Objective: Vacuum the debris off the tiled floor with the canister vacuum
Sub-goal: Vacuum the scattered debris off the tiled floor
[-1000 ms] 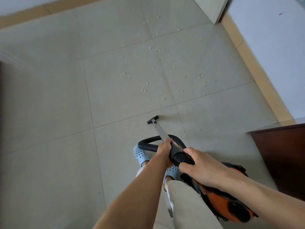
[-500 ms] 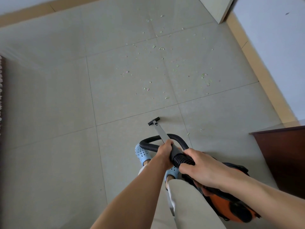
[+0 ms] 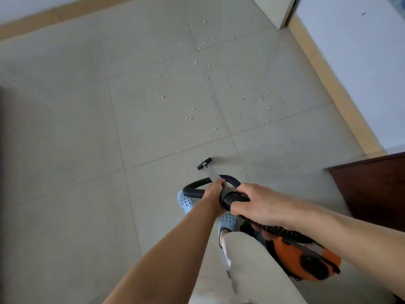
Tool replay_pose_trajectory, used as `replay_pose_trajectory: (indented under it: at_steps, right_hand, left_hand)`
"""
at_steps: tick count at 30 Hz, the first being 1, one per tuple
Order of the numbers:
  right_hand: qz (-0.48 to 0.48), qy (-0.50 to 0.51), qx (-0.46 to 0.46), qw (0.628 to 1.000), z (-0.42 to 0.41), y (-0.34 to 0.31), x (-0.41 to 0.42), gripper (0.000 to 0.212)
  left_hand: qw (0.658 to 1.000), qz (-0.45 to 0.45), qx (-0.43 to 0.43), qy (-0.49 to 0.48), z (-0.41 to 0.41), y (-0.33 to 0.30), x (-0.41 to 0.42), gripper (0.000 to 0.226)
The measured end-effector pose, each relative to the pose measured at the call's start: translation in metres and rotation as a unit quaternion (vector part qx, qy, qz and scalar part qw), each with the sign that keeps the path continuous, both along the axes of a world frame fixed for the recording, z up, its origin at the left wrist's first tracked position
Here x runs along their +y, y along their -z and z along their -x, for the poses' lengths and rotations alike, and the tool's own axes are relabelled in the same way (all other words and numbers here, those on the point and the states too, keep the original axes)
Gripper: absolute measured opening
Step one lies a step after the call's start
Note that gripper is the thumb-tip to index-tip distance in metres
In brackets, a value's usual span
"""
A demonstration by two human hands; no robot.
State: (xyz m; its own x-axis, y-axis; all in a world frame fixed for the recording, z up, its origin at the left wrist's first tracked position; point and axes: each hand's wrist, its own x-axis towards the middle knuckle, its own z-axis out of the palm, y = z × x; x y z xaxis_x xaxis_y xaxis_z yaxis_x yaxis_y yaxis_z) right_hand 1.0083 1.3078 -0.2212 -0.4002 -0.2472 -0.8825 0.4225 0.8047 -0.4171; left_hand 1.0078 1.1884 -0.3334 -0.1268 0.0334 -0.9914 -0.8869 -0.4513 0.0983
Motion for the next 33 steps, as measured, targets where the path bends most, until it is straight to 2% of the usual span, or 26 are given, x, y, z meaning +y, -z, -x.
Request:
replay_pose_trajectory:
  at_steps: [5,8,13,18,24,27,32,33]
  right_hand:
    - [-0.009,-0.005,-0.006,1.0,0.0,-0.002,0.006,0.032]
    - [-0.002,0.018,-0.024,1.0,-0.006,-0.004,0.017,0.026]
    - [0.029,0.123,-0.031,0.991,-0.014,-0.005,0.036,0.027]
    - [0.052,0.248,-0.011,0.967,-0.025,0.006,0.041,0.034]
    - [0.097,0.454,-0.019,0.886,-0.03,0.027,0.029,0.031]
    - [0.099,0.542,-0.039,0.834,-0.023,0.04,0.023,0.037]
    - [0.09,0.635,-0.017,0.767,-0.015,0.061,0.019,0.035]
    - [0.087,0.64,-0.014,0.764,-0.016,0.065,0.016,0.036]
  left_hand:
    - [1.0,-0.012,-0.011,0.005,-0.002,-0.005,0.005,0.015]
    - [1.0,-0.01,-0.008,0.027,-0.004,-0.001,0.014,0.014]
    - [0.995,-0.015,0.004,0.096,0.012,0.008,0.034,0.016]
    - [0.98,-0.041,0.039,0.19,0.042,0.014,0.056,0.021]
    - [0.928,-0.022,0.092,0.361,0.075,0.029,0.082,0.017]
    - [0.881,-0.003,0.109,0.46,0.084,0.035,0.094,0.017]
    - [0.815,-0.004,0.113,0.569,0.104,0.046,0.112,0.021]
    - [0.801,-0.007,0.117,0.587,0.105,0.051,0.112,0.021]
